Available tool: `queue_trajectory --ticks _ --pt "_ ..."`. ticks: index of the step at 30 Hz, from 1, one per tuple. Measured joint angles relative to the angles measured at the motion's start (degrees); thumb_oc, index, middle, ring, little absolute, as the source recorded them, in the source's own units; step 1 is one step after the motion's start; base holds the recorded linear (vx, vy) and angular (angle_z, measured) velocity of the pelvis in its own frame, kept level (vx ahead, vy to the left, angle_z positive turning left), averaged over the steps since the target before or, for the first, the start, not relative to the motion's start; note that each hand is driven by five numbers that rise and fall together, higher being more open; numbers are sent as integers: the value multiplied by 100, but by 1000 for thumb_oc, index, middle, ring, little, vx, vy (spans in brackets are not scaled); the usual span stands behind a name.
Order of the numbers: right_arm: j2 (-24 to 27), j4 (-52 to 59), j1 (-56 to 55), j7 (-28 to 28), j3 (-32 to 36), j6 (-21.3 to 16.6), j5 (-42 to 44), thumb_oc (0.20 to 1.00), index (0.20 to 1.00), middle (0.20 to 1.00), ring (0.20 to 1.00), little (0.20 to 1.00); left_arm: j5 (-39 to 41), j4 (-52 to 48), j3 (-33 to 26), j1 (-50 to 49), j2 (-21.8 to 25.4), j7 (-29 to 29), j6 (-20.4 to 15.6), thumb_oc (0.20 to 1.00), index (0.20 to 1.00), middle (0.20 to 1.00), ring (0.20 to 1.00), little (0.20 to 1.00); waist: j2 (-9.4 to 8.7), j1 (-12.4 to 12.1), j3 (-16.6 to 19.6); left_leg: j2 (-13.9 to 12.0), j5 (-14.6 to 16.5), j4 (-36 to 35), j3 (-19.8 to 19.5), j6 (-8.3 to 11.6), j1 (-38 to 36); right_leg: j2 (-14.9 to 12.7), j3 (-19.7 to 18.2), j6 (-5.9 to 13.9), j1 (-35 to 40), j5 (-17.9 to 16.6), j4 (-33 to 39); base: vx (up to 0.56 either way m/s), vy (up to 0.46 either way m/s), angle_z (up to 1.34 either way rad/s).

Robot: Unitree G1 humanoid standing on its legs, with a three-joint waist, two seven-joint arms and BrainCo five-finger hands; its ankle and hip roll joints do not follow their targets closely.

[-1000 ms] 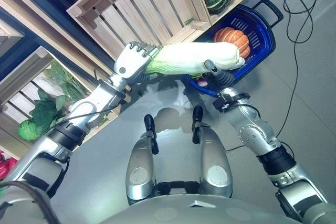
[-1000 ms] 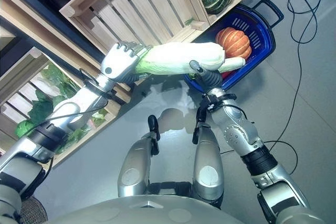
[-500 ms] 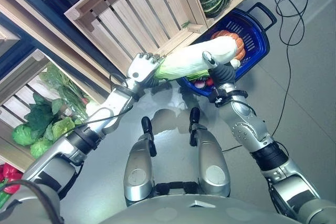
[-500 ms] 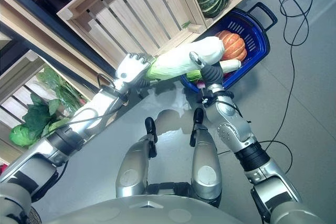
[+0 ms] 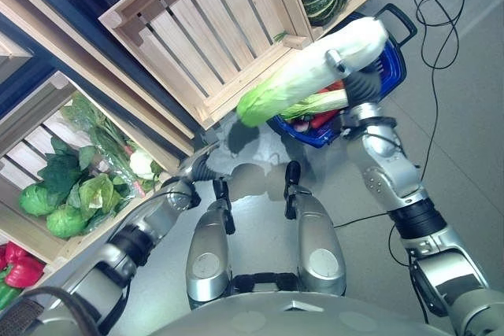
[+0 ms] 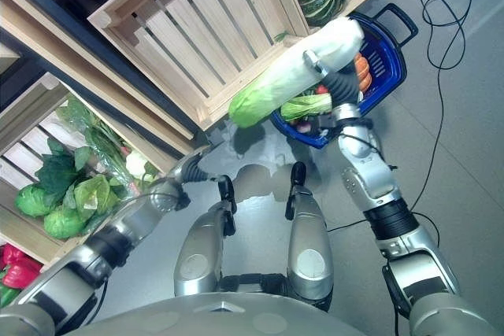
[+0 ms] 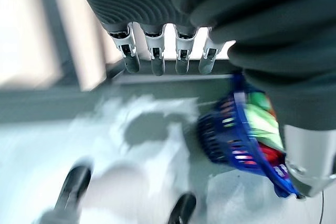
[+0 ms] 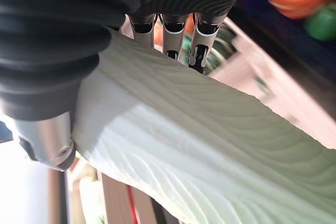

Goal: Pick up fruits and vegetables into the basket

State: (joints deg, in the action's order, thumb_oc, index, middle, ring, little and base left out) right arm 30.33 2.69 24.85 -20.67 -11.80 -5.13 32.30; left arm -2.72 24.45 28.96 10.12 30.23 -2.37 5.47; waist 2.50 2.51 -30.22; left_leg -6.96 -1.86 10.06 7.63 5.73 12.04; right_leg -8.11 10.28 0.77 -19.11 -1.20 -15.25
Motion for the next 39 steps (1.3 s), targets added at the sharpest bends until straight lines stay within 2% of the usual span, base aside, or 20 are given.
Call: queue_trajectory --ticks 2,6,12,17,22,29,34,39 --pt "165 -2 -6 -11 234 0 -110 200 200 200 200 200 617 17 -256 -406 -31 267 -304 1000 1000 1000 1000 1000 103 -128 -31 8 0 49 -1 -2 88 -12 4 0 -91 1 -49 -40 -38 1" --pt "252 22 -130 -18 460 -34 -489 200 200 200 200 200 1531 107 -707 -909 -291 678 -782 1000 1000 1000 1000 1000 220 -210 -77 7 -13 57 -37 -18 184 -29 52 6 -177 35 -90 -28 -22 4" --pt "275 19 -310 -105 715 -161 -964 200 200 200 200 200 1860 209 -1101 -1205 -488 897 -1089 1000 1000 1000 1000 1000 304 -277 -120 16 -74 57 -69 -19 403 -88 130 -36 -454 138 -330 -11 -4 9" --pt "589 12 -569 -384 992 -230 -1618 200 200 200 200 200 1835 523 -1171 -1247 -486 584 -1111 1000 1000 1000 1000 1000 338 -402 -140 40 -81 65 -63 -12 499 -139 132 -46 -646 260 -556 -1 1 1" --pt "809 -188 -581 -834 1288 -211 -2057 200 200 200 200 200 1835 874 -1464 -1281 -496 501 -1052 1000 1000 1000 1000 1000 357 -413 -149 72 -82 215 -112 -6 881 -227 170 -84 -1054 416 -903 -8 -39 11" --pt "914 -1070 -316 -1592 1381 -61 -2051 200 200 200 200 200 1942 1361 -1598 -1516 -606 624 -1069 1000 1000 1000 1000 1000 393 -572 -165 149 -41 504 -223 19 1388 -420 231 -128 -1609 746 -1505 31 -54 15" --pt "944 -1638 209 -1774 1490 9 -1931 200 200 200 200 200 2375 1472 -1643 -1587 -733 673 -957 1000 1000 1000 1000 1000 415 -710 -172 186 -43 685 -267 34 1810 -530 254 -209 -2098 898 -1892 -20 -85 10" --pt "970 -2442 759 -1696 1555 -73 -1139 200 200 200 200 200 2801 2024 -1872 -1588 -1009 779 -619 1000 1000 1000 1000 1000 418 -826 -170 182 -45 804 -331 46 2158 -571 269 -272 -2455 986 -2103 -13 -68 7"
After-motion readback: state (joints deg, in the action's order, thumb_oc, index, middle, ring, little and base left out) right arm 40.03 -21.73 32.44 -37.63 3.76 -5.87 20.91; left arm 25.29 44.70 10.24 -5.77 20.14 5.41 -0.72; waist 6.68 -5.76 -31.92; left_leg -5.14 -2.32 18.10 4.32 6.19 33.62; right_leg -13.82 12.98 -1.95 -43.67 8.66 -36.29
